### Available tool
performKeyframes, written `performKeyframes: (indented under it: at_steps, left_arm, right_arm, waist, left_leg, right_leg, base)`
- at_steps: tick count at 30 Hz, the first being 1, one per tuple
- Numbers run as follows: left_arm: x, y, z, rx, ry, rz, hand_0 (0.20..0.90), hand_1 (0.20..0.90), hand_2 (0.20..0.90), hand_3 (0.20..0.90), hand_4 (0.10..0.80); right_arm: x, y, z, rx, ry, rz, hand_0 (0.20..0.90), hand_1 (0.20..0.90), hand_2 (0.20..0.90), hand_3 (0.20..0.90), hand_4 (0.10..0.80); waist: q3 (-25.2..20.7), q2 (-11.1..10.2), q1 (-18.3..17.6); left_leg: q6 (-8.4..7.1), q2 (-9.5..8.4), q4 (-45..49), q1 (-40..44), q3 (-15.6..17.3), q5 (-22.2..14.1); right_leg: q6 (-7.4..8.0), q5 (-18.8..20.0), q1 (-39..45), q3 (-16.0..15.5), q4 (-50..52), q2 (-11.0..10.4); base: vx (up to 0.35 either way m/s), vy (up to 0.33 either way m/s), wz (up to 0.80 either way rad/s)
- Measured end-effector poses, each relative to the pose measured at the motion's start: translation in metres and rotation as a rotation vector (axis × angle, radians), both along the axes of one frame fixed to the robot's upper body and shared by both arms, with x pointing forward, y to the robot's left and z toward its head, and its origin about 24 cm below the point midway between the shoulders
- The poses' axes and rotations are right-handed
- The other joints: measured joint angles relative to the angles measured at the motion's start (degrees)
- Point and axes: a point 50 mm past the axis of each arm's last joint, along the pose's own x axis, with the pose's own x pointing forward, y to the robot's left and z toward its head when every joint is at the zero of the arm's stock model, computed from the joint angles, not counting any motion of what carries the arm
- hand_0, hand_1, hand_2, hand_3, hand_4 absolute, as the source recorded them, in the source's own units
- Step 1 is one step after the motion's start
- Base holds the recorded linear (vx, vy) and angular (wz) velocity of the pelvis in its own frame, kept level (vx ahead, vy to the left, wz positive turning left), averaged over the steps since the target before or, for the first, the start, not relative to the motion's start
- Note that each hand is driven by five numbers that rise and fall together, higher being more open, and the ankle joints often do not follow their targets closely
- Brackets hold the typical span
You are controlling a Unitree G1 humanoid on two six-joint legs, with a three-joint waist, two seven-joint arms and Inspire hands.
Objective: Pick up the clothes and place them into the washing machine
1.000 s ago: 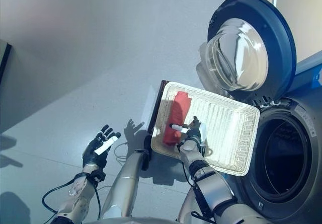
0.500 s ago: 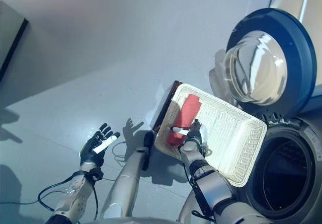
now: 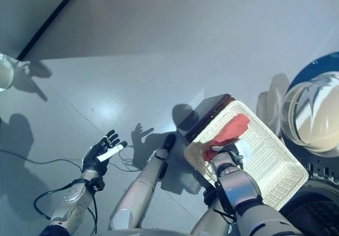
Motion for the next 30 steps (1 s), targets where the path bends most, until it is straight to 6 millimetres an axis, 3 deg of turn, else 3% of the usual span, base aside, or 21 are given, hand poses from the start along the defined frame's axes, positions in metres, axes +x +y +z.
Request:
performKeyframes:
  at_steps: [8, 11, 17, 21, 25, 30]
  left_arm:
    - [0.001, 0.004, 0.003, 0.023, -0.007, -0.009, 0.900, 0.900, 0.900, 0.900, 0.800]
    - [0.002, 0.004, 0.004, 0.024, -0.007, -0.008, 0.900, 0.900, 0.900, 0.900, 0.800]
    - [0.008, 0.003, 0.008, 0.028, -0.025, -0.004, 0.900, 0.900, 0.900, 0.900, 0.800]
    - [0.007, 0.006, 0.007, 0.034, -0.025, 0.019, 0.900, 0.900, 0.900, 0.900, 0.800]
    - [0.007, 0.008, 0.008, 0.037, -0.028, 0.038, 0.900, 0.900, 0.900, 0.900, 0.800]
    - [0.002, 0.014, 0.005, 0.038, -0.005, 0.062, 0.900, 0.900, 0.900, 0.900, 0.800]
  right_arm:
    - [-0.003, 0.001, -0.004, 0.086, -0.008, -0.035, 0.200, 0.200, 0.200, 0.200, 0.300]
    - [-0.004, 0.010, -0.009, 0.180, -0.042, -0.092, 0.200, 0.200, 0.200, 0.200, 0.300]
    - [-0.014, 0.009, -0.020, 0.365, -0.190, -0.246, 0.200, 0.200, 0.200, 0.200, 0.300]
    - [-0.011, 0.018, -0.020, 0.534, -0.360, -0.356, 0.200, 0.200, 0.200, 0.200, 0.300]
    - [-0.011, 0.017, -0.019, 0.598, -0.448, -0.409, 0.200, 0.200, 0.200, 0.200, 0.300]
    - [-0.013, -0.002, -0.012, 0.631, -0.592, -0.528, 0.200, 0.200, 0.200, 0.200, 0.300]
  waist:
    - [-0.1, -0.1, 0.1]
    - [-0.3, 0.0, -0.5]
    - [-0.4, 0.0, -3.0]
    - [-0.1, 0.1, -5.0]
    - [0.3, -0.4, -7.7]
    - [2.0, -1.8, -10.9]
  left_leg:
    - [0.09, -0.48, 2.5, -0.2, 0.7, 0.1]
    - [1.97, -0.25, 4.4, -0.7, 1.3, -0.5]
    - [3.41, 0.32, 6.6, -1.1, 2.6, -1.5]
    - [4.12, 1.94, 9.3, -1.2, 5.2, -3.5]
    - [4.36, 2.67, 10.3, -1.3, 6.6, -4.1]
    - [5.08, 4.71, 12.3, -1.2, 10.5, -5.7]
  right_leg:
    - [-0.34, 0.2, 1.0, 0.1, -0.8, -0.4]
    - [-0.34, 0.2, 1.0, 0.2, -0.1, -0.5]
    - [-0.32, 0.2, 0.8, 0.7, -0.1, 0.0]
    - [-0.20, 1.0, -0.5, 4.4, 0.2, 0.7]
    - [-0.05, 1.4, -2.0, 6.8, 0.2, 1.1]
    - [-0.21, 1.7, -4.5, 10.7, 0.2, 1.5]
  base:
    - [-0.008, 0.022, -0.05]
    - [-0.024, 0.023, -0.07]
    - [-0.023, 0.032, -0.08]
    - [-0.036, 0.005, -0.41]
    - [-0.034, 0.009, -0.30]
    - [-0.032, 0.044, -0.45]
